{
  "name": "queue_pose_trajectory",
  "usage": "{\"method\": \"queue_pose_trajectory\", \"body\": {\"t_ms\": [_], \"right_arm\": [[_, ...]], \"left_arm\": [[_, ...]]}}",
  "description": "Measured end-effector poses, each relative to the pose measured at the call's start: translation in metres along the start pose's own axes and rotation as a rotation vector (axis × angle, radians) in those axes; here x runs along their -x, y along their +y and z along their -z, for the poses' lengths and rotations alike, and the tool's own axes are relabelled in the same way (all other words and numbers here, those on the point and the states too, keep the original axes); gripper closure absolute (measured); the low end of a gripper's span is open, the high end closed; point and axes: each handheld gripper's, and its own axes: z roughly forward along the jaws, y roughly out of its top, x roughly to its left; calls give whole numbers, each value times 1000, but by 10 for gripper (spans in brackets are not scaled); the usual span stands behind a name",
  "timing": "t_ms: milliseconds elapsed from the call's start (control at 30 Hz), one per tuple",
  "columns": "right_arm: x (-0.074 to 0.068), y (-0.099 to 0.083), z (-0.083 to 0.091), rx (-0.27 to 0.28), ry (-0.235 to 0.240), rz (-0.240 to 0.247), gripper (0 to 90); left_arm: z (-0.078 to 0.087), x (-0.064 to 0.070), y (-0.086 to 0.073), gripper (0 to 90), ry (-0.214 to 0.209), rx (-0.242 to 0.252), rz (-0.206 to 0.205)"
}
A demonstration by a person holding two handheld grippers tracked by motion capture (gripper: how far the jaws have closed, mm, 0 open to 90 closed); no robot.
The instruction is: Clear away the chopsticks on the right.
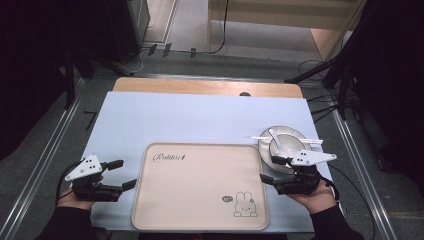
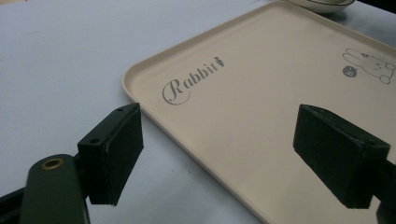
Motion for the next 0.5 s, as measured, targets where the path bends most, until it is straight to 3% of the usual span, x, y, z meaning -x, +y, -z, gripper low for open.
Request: {"method": "queue_pose_trajectory", "body": {"t_ms": [500], "right_arm": [[1, -1, -2, -12, 5, 0, 240]], "left_arm": [[0, 0, 0, 164, -1, 3, 1]]}}
